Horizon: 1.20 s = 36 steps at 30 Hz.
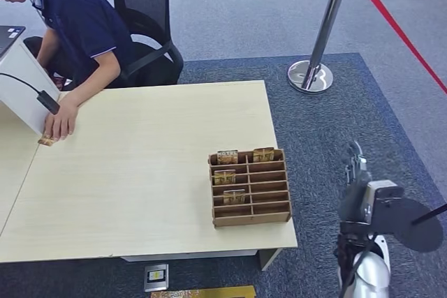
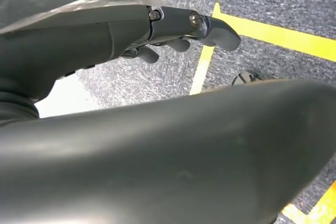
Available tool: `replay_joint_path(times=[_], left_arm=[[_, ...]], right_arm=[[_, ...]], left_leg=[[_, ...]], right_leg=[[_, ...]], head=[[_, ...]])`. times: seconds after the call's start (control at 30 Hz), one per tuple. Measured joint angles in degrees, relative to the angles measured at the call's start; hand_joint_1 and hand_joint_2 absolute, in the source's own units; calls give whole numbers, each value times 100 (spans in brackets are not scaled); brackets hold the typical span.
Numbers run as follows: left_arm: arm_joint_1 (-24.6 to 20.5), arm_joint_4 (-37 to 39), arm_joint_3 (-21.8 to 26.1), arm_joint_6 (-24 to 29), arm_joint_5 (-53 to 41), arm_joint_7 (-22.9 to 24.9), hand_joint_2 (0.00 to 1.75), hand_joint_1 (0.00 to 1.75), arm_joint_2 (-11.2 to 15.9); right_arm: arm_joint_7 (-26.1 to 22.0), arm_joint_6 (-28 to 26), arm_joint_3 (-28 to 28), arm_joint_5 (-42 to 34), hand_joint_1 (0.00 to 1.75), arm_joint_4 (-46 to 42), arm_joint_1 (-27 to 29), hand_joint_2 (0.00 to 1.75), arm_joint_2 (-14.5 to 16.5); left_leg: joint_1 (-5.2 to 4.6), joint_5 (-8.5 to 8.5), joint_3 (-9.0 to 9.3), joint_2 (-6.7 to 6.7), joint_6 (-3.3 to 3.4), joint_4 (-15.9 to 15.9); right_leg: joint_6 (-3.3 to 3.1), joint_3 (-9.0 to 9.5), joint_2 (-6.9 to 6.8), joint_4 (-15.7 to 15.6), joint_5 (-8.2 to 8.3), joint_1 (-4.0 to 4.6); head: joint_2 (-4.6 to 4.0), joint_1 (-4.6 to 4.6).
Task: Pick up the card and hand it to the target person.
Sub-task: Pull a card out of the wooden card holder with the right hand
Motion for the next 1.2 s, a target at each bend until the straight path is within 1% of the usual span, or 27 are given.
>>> replay_joint_path(times=[0.03, 0.1, 0.17, 0.2, 0.27, 0.43, 0.53, 0.6, 0.73, 0.87, 1.2], left_arm=[[0, 0, 8, -14, 4, -28, 0, 0, -1], [-4, 0, 27, -44, 13, -87, 0, 0, 0], [-5, 0, 44, -57, 14, -126, 0, 0, 1], [-5, 0, 49, -59, 13, -143, 0, 0, 1], [-4, 0, 54, -70, 3, -186, 0, 0, 2], [-1, 0, 51, -125, -79, -166, 0, 0, 17], [0, 0, 47, -157, -158, -115, 0, 0, 29], [0, 0, 41, -176, -206, -104, 0, 0, 43], [-1, 0, 20, -230, -275, -160, 0, 0, 70], [-6, 0, -41, -283, -337, -277, 0, 0, 117], [-13, 0, -67, -335, -366, -261, 0, 0, 182]], right_arm=[[63, -2, 243, 127, 0, -74, -43, 0, -51], [164, -13, 675, 333, 0, -175, -158, 87, -153], [226, -57, 993, 481, 0, -235, -260, 175, -236], [274, -122, 1125, 624, 0, -261, -301, 175, -280], [447, -381, 1360, 1157, 0, -321, -372, 175, -394], [1260, -1433, 1914, 3339, 0, -562, -442, 175, -732], [1668, -1753, 2173, 4312, 0, -681, -423, 175, -904], [1873, -1856, 2323, 4791, 0, -698, -419, 175, -1003], [2116, -1958, 2548, 5366, 0, -585, -502, 175, -1185], [2291, -2027, 2781, 5918, 0, -211, -818, 175, -1354], [2358, -2005, 3331, 6297, 0, 753, -1628, 175, -1514]], left_leg=[[0, 0, 0, 0, 0, 0], [0, 0, 0, 0, 0, 1], [0, 0, 0, -1, 0, 2], [0, 0, -1, -1, 0, 3], [0, 0, -1, -1, 0, 3], [0, 0, -2, -2, 1, 5], [0, 0, -2, -2, 1, 5], [0, 0, -2, -2, 1, 5], [0, 0, -3, -2, 0, 5], [0, 2, -2, -1, -1, 6], [0, 3, -5, -2, -1, 6]], right_leg=[[0, 0, 0, 0, 0, 0], [0, 0, 0, 0, 1, 0], [0, 0, 0, 0, 1, 0], [0, 1, 0, 0, 1, 0], [1, 0, 0, -1, 1, 0], [3, 0, 0, -2, 3, -1], [3, -1, 0, -2, 3, 0], [3, 0, 0, -2, 3, 0], [4, 1, 0, -1, 4, 0], [5, 1, 0, 0, 7, 0], [6, 0, 0, 0, 9, 0]], head=[[0, 0], [0, 0], [0, 1], [0, 1], [0, 1], [0, 1], [0, 0], [0, 0], [0, 0], [0, 1], [0, 0]])
